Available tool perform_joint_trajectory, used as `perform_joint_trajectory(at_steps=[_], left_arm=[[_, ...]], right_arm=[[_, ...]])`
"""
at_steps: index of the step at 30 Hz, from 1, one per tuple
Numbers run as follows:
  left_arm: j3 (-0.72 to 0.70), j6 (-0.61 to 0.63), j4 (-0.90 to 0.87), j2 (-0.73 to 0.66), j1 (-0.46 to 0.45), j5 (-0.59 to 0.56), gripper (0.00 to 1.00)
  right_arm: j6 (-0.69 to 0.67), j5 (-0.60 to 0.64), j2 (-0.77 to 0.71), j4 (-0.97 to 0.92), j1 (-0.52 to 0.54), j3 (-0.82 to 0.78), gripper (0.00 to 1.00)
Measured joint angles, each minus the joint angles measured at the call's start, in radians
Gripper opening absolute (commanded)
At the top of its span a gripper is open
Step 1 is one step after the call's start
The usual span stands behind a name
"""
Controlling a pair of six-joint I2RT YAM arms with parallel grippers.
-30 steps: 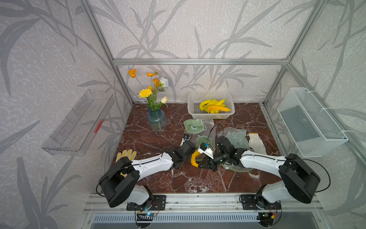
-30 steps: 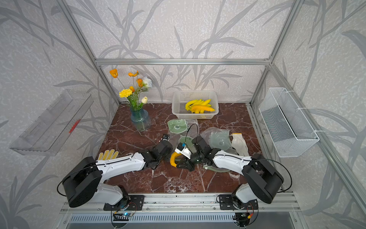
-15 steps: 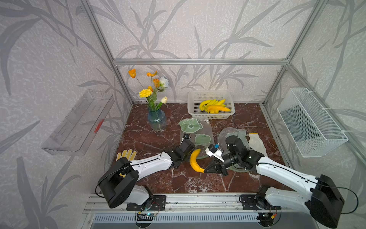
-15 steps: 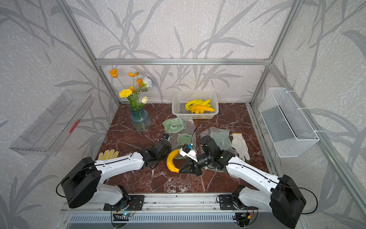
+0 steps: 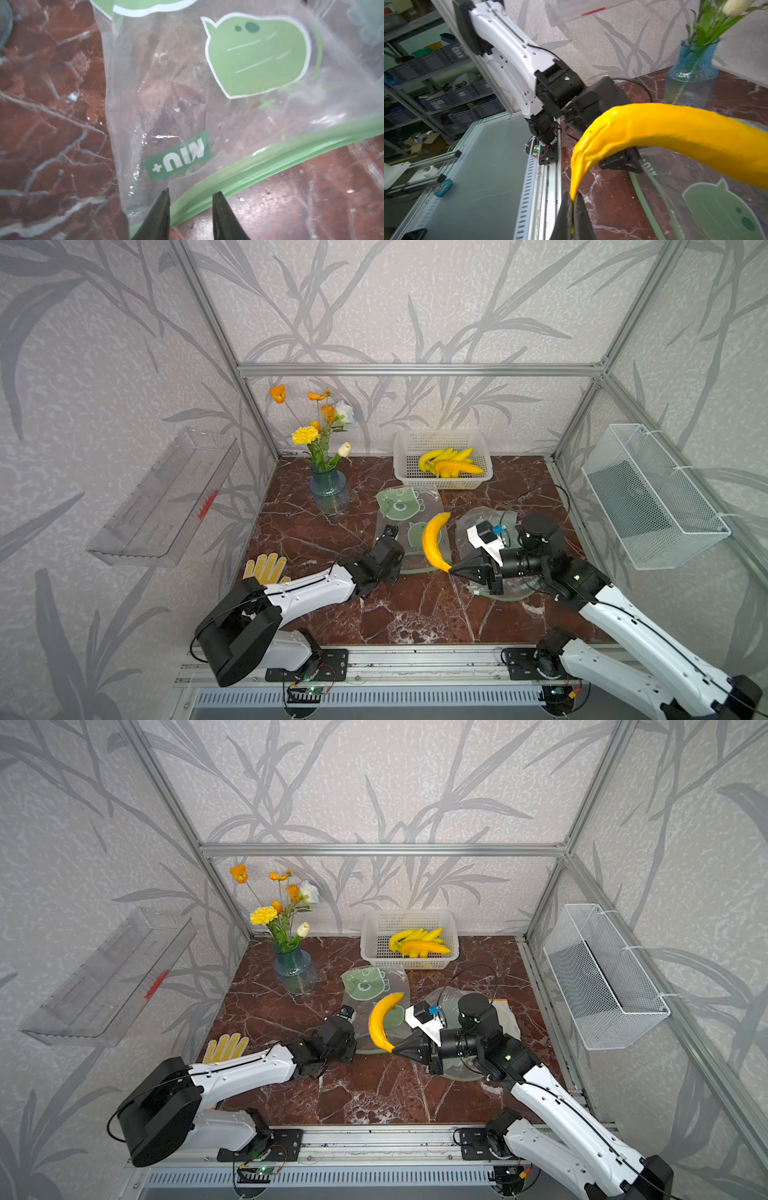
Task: Open the zip-top bag and take out the banana
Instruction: Pick up the banana from the zipper food storage bag, then place the banana in the basket.
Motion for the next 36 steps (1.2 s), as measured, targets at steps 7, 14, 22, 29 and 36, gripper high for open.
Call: perform_joint_trajectory(at_steps=[7, 14, 22, 29, 36], left_arm=[[-0.058, 0.025, 0.042, -0.124, 0.0, 0.01, 0.99], [-0.154, 0.048, 0.114, -0.312, 0.0, -0.031, 0.99], [-0.186, 0.122, 0.121, -0.403, 0.0, -0.145, 0.99], [-0.185, 0.139, 0.114, -0.402, 0.0, -0.179, 0.99], [-0.185, 0.138, 0.104, -0.402, 0.0, -0.187, 0.99]], right_arm=[[-0.03, 0.13, 0.361, 0.118, -0.108, 0.151, 0.0], [-0.075, 0.359, 0.697, 0.193, -0.116, 0.437, 0.0], [-0.015, 0.541, 1.149, 0.159, -0.171, 0.898, 0.0], [0.073, 0.634, 1.343, 0.094, -0.195, 1.082, 0.0], [0.133, 0.666, 1.383, 0.061, -0.202, 1.119, 0.2]])
